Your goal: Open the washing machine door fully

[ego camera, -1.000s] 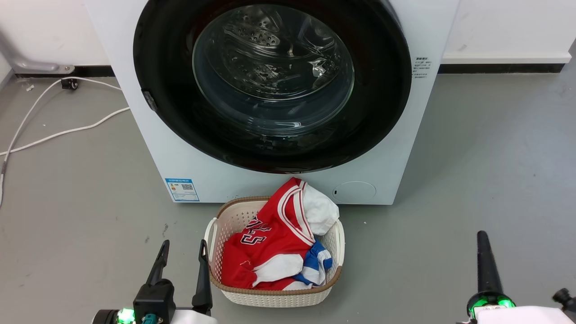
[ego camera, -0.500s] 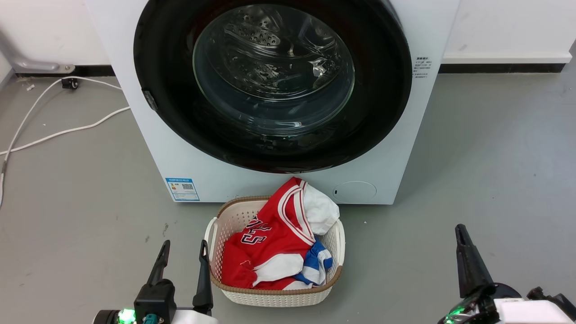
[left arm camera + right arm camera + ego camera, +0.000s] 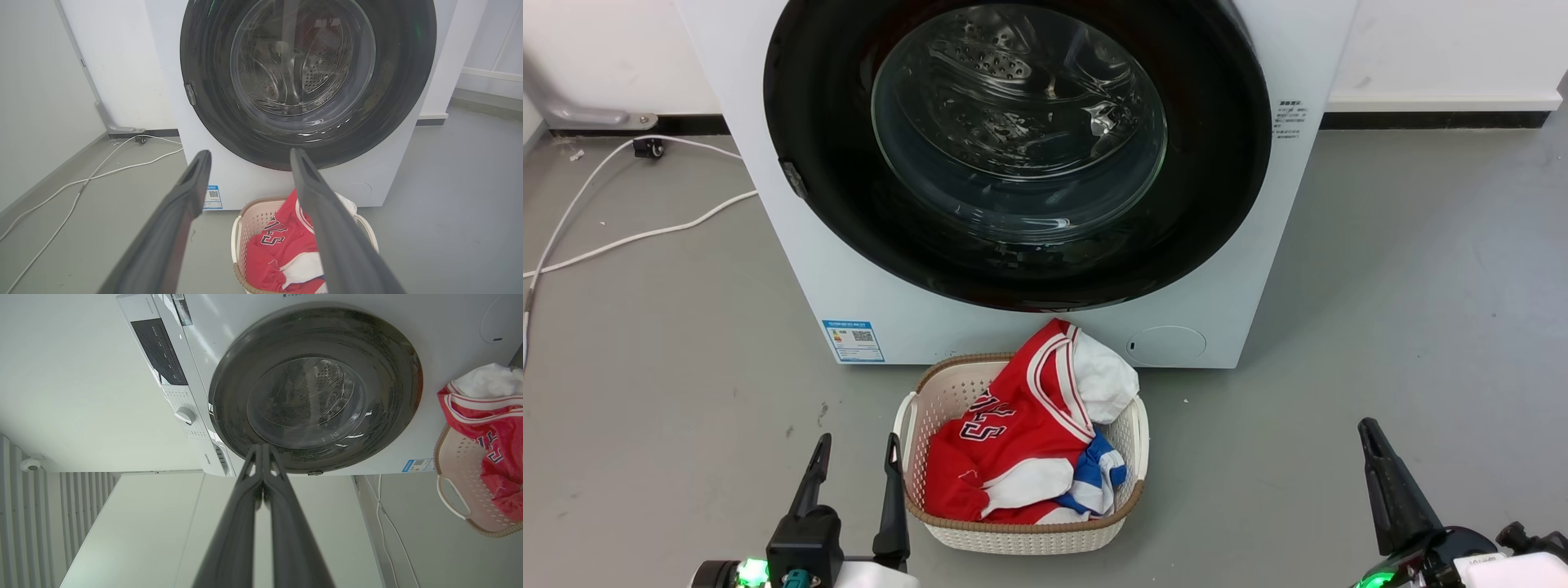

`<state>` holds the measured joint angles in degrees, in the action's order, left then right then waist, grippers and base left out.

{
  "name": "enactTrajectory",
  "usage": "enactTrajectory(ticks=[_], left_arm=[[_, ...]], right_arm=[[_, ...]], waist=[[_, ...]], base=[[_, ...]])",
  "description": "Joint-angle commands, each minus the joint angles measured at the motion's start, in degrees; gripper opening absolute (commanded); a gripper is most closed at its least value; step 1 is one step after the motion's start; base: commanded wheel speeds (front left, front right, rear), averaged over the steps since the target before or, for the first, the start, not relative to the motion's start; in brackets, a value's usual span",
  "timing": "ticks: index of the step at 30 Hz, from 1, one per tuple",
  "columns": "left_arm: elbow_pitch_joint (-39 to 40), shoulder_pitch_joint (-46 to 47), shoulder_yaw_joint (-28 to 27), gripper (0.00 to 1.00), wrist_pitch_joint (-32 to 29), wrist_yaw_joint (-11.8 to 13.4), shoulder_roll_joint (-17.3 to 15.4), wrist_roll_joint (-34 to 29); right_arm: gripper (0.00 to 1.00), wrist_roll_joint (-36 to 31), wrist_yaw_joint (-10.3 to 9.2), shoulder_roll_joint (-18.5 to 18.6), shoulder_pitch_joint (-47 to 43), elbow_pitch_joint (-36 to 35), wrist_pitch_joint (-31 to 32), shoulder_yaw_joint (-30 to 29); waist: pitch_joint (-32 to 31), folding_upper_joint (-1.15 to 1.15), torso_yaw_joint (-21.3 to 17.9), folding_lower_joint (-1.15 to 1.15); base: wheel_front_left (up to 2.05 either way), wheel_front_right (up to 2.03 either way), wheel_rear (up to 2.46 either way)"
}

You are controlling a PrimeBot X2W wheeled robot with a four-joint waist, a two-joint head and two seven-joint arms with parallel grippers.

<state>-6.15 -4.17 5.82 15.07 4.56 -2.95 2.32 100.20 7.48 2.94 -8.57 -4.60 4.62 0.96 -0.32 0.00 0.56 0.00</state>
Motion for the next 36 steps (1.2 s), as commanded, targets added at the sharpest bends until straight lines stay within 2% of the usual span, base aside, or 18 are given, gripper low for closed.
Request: enactTrajectory(ticks=[1,12,19,28,32,34,36], left_arm=[[0.17,-0.21,0.09,1.0,0.16,0.22,0.09,-0.16],[0.22,0.22,0.2,1.0,0.16,0.42,0.09,-0.64],[0.6,1.24,0.16,1.0,0.16,0.23,0.1,-0.85],[1.77,5.32,0.23,1.0,0.16,-0.38,0.1,-1.65],[2.09,8.28,0.45,1.0,0.16,-0.88,-0.23,-1.94],[2.61,10.84,0.45,1.0,0.16,-1.17,-0.49,-2.16],[2.76,11.53,0.45,1.0,0.16,-1.33,-0.66,-2.21]], right_arm=[[0.0,-0.4,0.02,-0.06,-0.73,0.25,0.37,-0.08],[0.0,-0.64,0.02,-0.09,-0.41,0.37,-0.13,0.58],[0.0,0.56,0.02,-0.07,2.57,0.92,0.04,-2.89],[0.0,1.68,0.02,1.26,14.05,5.47,2.86,-12.93],[0.0,3.11,0.02,3.68,22.34,9.07,5.24,-17.87],[0.0,3.46,0.02,6.39,29.39,12.18,7.21,-20.17],[0.0,3.52,0.02,7.5,31.78,13.12,7.81,-20.6]], waist=[[0.06,0.0,0.03,0.0],[0.47,0.0,0.43,0.0],[1.98,0.0,0.68,0.0],[8.4,0.0,1.17,0.0],[12.6,0.0,1.44,0.0],[15.86,0.0,1.62,0.0],[17.16,0.0,1.67,0.0]], base=[[0.0,0.0,0.0],[0.0,0.0,0.0],[0.0,0.0,0.0],[0.0,0.0,0.0],[0.0,0.0,0.0],[0.0,0.0,0.0],[0.0,0.0,0.0]])
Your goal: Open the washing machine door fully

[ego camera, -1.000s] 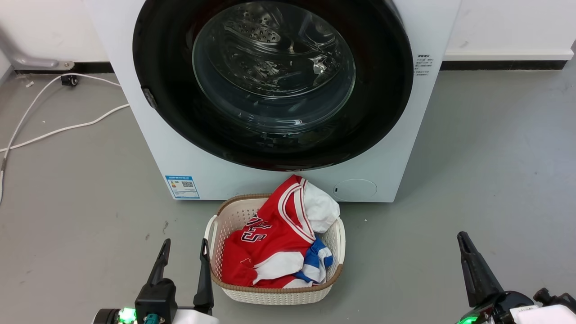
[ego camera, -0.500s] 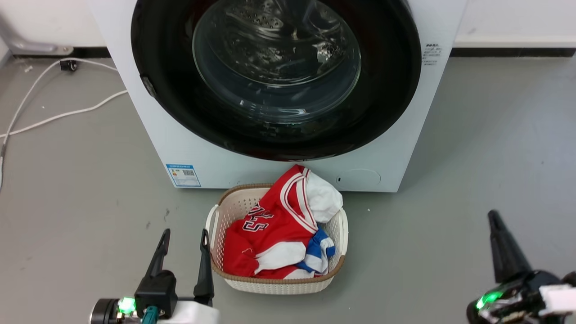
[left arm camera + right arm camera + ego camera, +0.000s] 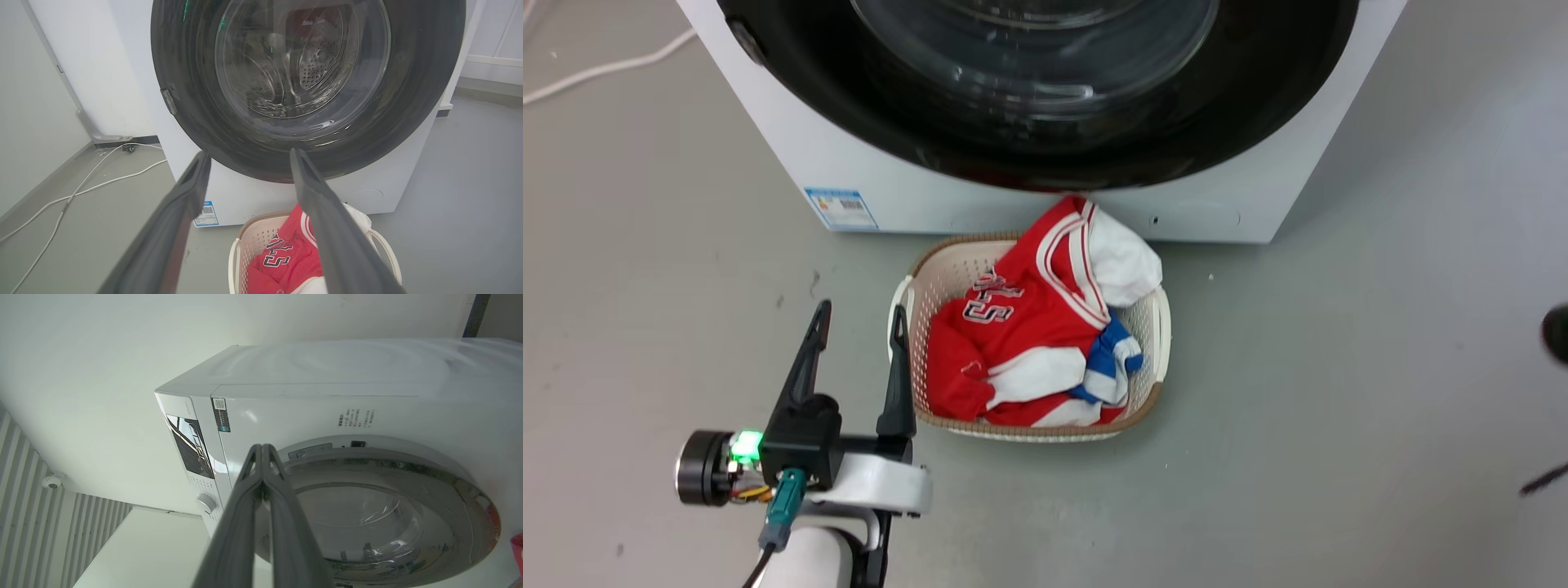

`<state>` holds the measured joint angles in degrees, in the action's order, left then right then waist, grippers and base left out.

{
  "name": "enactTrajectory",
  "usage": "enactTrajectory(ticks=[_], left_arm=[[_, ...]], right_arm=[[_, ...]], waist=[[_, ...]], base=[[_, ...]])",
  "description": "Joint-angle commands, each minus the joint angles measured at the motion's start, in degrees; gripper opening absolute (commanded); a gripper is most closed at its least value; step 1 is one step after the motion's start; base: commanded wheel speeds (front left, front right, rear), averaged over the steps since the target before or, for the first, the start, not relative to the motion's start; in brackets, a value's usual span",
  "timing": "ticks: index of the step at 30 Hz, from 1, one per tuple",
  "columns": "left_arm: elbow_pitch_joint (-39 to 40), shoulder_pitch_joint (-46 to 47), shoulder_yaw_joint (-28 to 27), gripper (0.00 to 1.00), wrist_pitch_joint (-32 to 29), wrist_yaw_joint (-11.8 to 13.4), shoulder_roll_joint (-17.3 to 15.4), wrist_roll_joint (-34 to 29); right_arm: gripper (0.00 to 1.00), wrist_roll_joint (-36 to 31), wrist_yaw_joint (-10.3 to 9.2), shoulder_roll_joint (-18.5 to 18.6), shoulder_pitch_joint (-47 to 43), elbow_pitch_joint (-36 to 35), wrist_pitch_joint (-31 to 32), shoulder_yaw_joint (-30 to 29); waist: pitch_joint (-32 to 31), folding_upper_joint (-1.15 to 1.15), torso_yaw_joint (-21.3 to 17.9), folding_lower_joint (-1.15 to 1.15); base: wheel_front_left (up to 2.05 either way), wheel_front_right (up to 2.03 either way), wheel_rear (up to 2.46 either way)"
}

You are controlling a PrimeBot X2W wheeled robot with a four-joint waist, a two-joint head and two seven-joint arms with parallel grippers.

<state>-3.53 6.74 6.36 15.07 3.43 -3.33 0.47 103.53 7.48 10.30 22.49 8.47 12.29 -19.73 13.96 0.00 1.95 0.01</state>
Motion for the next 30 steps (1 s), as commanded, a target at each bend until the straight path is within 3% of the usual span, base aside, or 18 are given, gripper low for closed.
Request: enactTrajectory(ticks=[1,15,30], left_arm=[[0.37,2.34,0.06,1.0,0.16,-0.34,-0.39,-0.36],[1.0,10.9,2.66,1.0,0.16,-0.42,0.06,0.41],[1.07,14.18,4.85,1.0,0.16,0.57,0.44,1.99]], right_arm=[[0.0,0.26,0.02,2.36,5.56,2.34,1.27,-0.6],[0.0,-4.44,0.02,14.2,30.31,18.29,6.99,5.65],[0.0,-9.0,0.02,16.64,46.69,25.92,15.8,17.48]], waist=[[5.12,0.0,0.52,-0.01],[16.27,0.0,4.42,-0.01],[21.84,0.0,7.55,-0.01]], base=[[0.0,0.0,0.0],[0.0,0.0,0.0],[0.0,0.0,0.0]])
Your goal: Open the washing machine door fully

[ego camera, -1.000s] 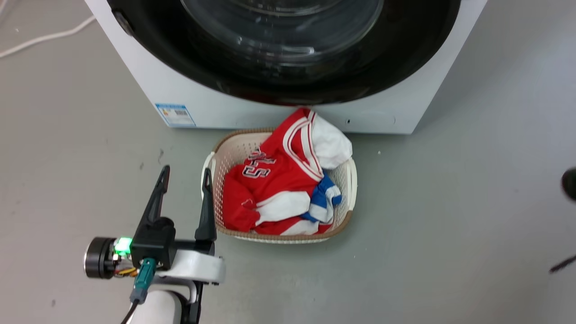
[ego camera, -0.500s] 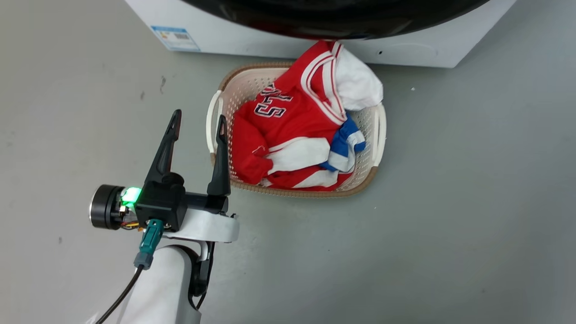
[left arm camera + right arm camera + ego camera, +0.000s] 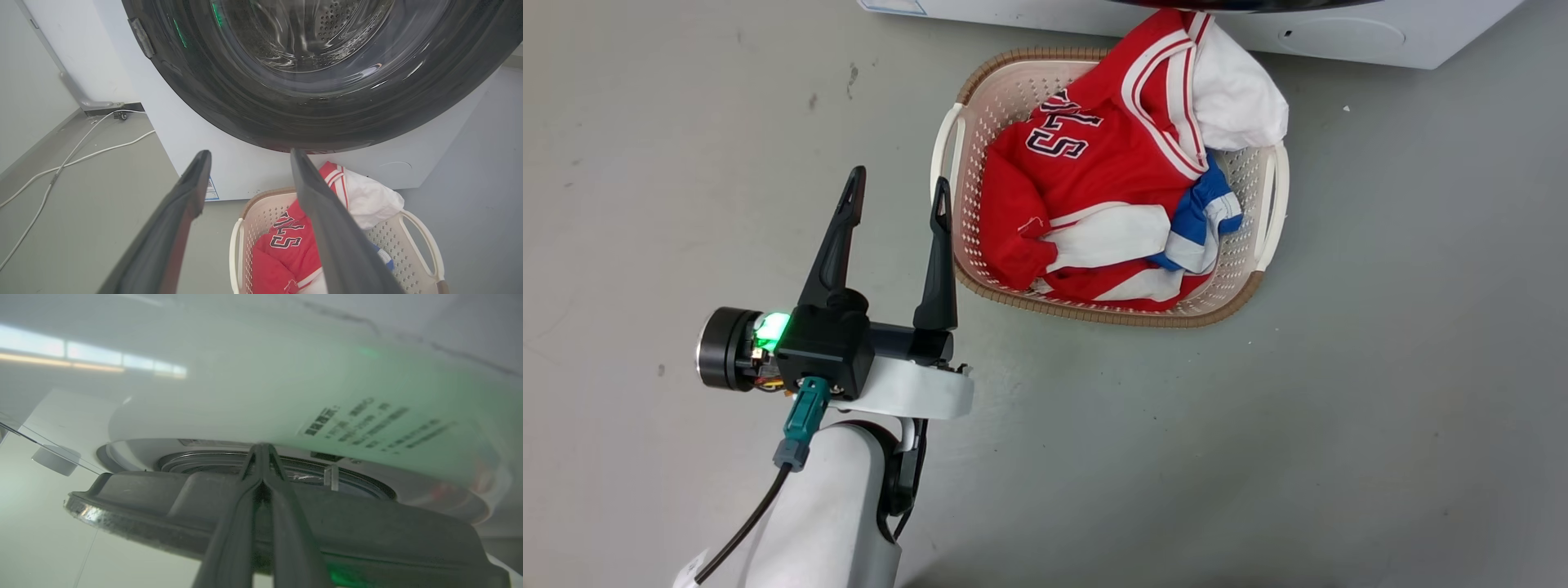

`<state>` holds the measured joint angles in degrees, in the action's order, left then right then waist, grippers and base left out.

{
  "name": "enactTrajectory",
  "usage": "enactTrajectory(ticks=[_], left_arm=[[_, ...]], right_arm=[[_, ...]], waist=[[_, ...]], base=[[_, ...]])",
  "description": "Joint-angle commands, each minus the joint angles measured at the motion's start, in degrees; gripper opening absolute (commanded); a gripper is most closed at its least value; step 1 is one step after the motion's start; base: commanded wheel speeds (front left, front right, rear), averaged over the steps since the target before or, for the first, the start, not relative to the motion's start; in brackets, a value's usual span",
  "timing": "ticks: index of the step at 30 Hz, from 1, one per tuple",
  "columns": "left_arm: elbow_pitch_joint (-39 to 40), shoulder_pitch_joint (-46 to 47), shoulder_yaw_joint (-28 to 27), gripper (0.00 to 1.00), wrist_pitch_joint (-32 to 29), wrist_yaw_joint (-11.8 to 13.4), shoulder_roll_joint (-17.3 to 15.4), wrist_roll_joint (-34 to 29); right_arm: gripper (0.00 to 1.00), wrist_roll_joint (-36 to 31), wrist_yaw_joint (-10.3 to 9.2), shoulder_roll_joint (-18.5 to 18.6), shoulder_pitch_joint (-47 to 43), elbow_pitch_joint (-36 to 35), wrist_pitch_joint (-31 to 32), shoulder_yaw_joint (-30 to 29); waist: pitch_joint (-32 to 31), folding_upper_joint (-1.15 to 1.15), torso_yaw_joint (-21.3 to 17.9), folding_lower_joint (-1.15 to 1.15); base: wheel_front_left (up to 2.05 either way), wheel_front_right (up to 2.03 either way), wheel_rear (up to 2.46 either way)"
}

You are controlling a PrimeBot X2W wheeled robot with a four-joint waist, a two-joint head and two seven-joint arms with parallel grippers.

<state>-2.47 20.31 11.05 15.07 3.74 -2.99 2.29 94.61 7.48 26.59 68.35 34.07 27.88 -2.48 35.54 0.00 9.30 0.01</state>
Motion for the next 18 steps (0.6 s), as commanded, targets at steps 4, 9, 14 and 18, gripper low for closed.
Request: enactTrajectory(ticks=[4,9,14,18], left_arm=[[0.05,1.09,0.62,1.0,0.16,0.53,0.14,0.59],[0.17,1.5,0.86,1.0,0.16,0.85,0.14,1.01],[-0.17,1.57,0.97,1.0,0.16,0.81,0.15,1.08],[-0.36,1.33,0.78,1.0,0.16,0.8,0.15,1.02]], right_arm=[[0.0,-0.98,0.02,0.38,2.61,1.09,1.56,2.07],[0.0,-2.5,0.02,-0.19,3.83,1.72,3.65,5.01],[0.0,-2.99,0.02,-0.75,3.98,1.98,4.68,6.4],[0.0,-3.25,0.02,-0.83,2.75,1.97,5.26,6.9]], waist=[[0.9,0.0,0.49,-0.01],[1.46,0.0,0.6,-0.01],[1.29,0.0,0.56,-0.01],[0.52,0.0,0.22,-0.01]], base=[[0.0,0.0,0.0],[0.0,0.0,0.0],[0.0,0.0,0.0],[0.0,0.0,0.0]])
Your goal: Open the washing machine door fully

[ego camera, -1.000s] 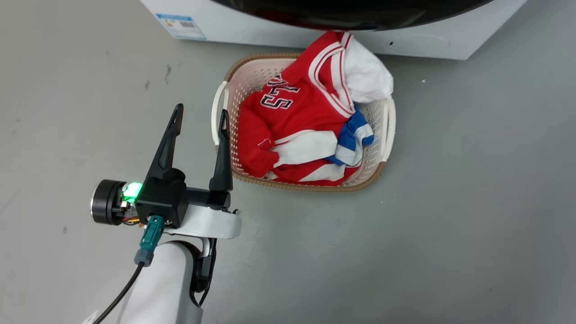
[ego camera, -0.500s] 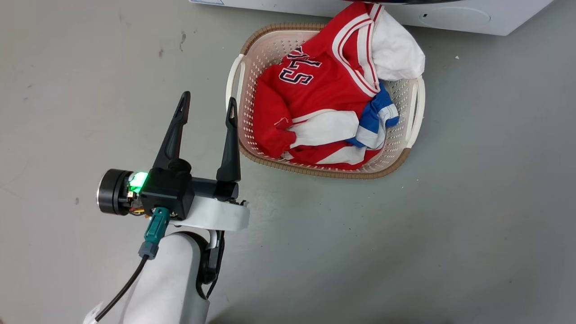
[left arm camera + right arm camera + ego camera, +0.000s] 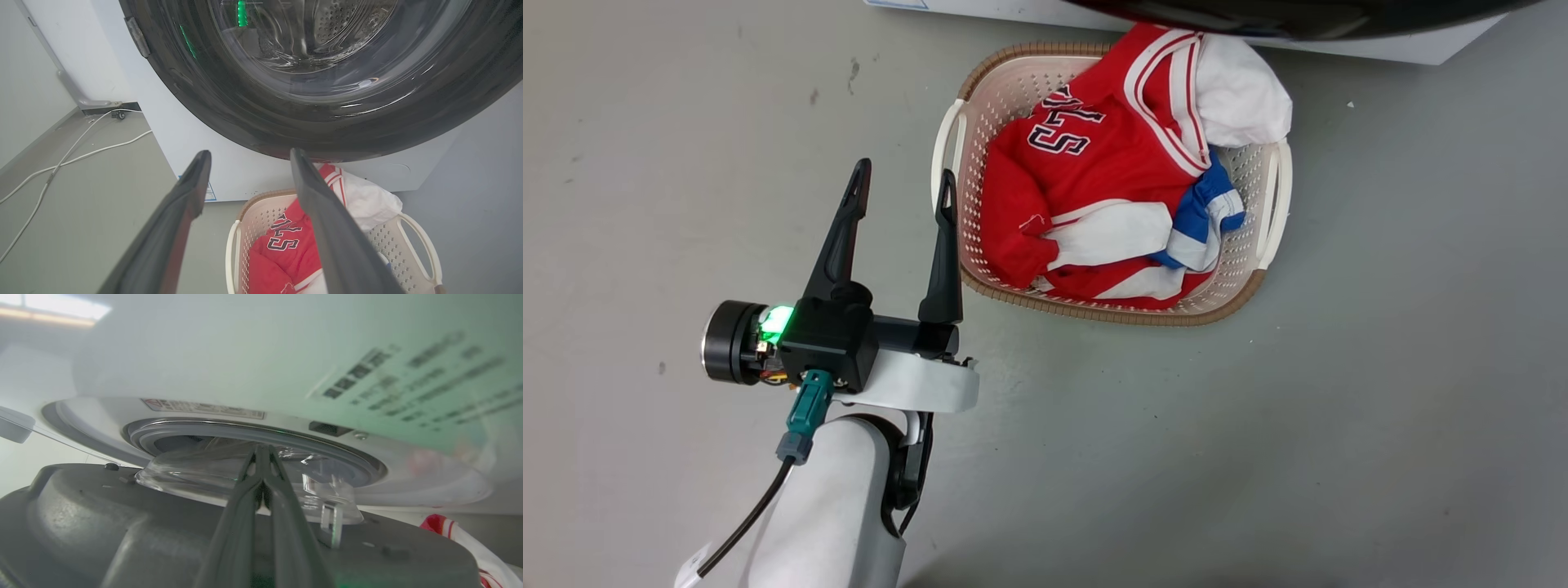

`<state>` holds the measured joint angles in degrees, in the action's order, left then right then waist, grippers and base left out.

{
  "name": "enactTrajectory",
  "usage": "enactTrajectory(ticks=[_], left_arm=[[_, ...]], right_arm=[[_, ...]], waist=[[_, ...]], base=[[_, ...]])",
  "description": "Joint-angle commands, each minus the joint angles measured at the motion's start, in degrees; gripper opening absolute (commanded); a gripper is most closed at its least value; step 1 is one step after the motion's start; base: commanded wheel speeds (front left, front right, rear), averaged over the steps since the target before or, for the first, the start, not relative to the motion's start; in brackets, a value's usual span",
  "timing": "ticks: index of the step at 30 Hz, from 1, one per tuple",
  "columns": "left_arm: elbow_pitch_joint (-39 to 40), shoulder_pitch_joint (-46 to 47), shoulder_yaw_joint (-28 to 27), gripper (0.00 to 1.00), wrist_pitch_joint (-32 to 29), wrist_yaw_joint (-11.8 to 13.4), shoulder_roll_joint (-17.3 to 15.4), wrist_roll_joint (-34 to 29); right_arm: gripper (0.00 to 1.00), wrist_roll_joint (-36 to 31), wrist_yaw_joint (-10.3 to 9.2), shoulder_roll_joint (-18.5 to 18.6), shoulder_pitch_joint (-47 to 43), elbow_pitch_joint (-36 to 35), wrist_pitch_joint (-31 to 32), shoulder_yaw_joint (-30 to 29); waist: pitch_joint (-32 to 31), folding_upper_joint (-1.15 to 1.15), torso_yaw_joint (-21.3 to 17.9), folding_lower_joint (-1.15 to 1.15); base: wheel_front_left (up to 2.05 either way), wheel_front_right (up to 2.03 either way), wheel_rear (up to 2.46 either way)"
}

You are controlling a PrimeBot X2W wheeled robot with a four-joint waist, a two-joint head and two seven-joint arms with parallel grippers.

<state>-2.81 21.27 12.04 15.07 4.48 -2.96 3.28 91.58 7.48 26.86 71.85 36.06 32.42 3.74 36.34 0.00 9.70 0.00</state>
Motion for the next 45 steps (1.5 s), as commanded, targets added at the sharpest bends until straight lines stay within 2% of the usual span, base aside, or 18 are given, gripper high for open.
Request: enactTrajectory(ticks=[1,15,33,45], left_arm=[[-0.09,0.24,-0.23,1.0,0.16,0.04,0.12,-0.01],[-0.77,-1.9,-1.58,1.0,0.16,-0.42,0.1,-1.04],[-1.38,-5.23,-3.33,1.0,0.16,-1.26,0.11,-1.93],[-1.87,-8.3,-4.23,1.0,0.16,-1.27,0.11,-2.2]], right_arm=[[0.0,-0.29,0.02,-1.11,-1.14,-0.01,0.74,0.82],[0.0,0.02,0.02,-2.26,-8.43,-4.3,4.32,3.47],[0.0,1.6,0.02,-3.99,-26.44,-19.7,9.53,7.86],[0.0,2.93,0.02,-6.31,-36.6,-26.51,11.61,11.74]], waist=[[-0.47,0.0,-0.29,0.0],[-4.56,0.0,-2.5,0.0],[-10.12,0.0,-4.44,0.0],[-14.72,0.0,-4.61,0.0]], base=[[0.0,0.0,0.0],[0.0,0.0,0.0],[0.0,0.0,0.0],[0.0,0.0,0.0]])
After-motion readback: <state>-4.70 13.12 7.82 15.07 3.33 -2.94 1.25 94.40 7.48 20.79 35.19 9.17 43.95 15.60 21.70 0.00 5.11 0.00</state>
